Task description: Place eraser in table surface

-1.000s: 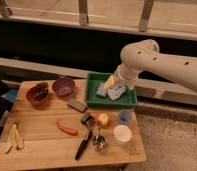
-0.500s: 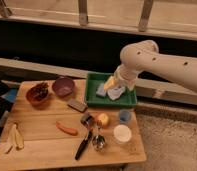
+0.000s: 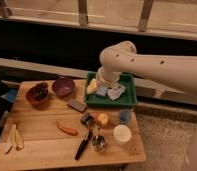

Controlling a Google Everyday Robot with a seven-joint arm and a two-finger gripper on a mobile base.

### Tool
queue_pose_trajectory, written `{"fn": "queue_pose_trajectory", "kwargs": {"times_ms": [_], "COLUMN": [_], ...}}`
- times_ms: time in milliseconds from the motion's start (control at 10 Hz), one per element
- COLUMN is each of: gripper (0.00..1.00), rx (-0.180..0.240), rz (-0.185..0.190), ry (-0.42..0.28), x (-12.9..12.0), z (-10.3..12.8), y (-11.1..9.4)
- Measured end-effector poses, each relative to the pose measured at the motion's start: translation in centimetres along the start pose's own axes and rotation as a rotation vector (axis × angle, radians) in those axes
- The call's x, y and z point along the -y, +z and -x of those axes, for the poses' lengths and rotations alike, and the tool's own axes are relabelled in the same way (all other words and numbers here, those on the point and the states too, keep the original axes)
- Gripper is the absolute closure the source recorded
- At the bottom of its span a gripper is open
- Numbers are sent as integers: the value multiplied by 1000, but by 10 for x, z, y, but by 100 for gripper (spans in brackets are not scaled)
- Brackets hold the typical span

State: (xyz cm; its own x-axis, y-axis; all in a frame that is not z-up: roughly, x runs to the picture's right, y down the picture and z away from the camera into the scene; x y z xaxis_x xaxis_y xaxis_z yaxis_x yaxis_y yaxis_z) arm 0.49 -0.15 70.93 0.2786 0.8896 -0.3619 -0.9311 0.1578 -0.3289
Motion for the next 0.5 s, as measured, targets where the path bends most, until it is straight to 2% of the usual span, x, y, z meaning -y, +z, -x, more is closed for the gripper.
{"fn": "queue_pose_trajectory", "kwargs": {"times_ms": [100,200,500], "gripper": [20,20,20], "rx": [6,7,9], "rz": [34,43,41], "ry": [-56,-75,-74], "x": [-27,-33,-32], "z": [3,3,4], "y": [4,5,4]}}
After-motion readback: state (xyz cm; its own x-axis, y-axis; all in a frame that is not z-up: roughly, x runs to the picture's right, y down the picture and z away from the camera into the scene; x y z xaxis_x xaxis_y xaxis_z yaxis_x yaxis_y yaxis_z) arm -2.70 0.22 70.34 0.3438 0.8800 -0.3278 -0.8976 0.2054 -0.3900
